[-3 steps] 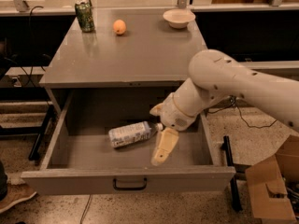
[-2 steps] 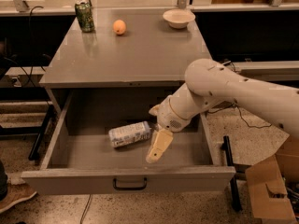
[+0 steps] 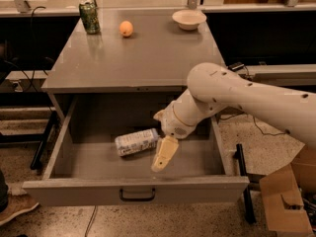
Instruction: Pick blue plastic bottle from top drawer and place on counter
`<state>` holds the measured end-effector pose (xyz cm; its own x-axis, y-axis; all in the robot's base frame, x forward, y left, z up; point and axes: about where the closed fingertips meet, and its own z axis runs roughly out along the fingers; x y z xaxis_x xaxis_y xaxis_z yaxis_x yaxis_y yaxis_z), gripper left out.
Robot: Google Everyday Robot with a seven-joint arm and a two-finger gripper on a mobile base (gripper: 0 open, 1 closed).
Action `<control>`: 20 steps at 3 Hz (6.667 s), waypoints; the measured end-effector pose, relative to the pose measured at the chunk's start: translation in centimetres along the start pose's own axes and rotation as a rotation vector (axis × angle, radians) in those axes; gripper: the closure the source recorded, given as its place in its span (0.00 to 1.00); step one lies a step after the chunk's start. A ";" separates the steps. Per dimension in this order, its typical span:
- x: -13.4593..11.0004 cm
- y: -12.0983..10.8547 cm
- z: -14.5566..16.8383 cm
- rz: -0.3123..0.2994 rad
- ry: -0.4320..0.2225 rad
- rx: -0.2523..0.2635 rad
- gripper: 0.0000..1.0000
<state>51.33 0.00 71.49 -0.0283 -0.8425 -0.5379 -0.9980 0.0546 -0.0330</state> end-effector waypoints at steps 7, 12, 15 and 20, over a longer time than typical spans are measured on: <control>2.2 -5.1 11.4 -0.058 0.254 0.021 0.41; -1.2 -3.5 -6.7 -0.171 0.124 0.271 1.00; -6.7 -11.2 -12.7 -0.412 0.202 0.375 1.00; -9.6 -26.2 -11.3 -0.291 0.153 0.353 0.57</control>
Offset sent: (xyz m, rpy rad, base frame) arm 0.0632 0.0223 -0.0318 -0.0893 -0.1003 0.0200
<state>77.06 0.58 87.00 0.2146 -0.9175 -0.3348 -0.8859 -0.0385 -0.4623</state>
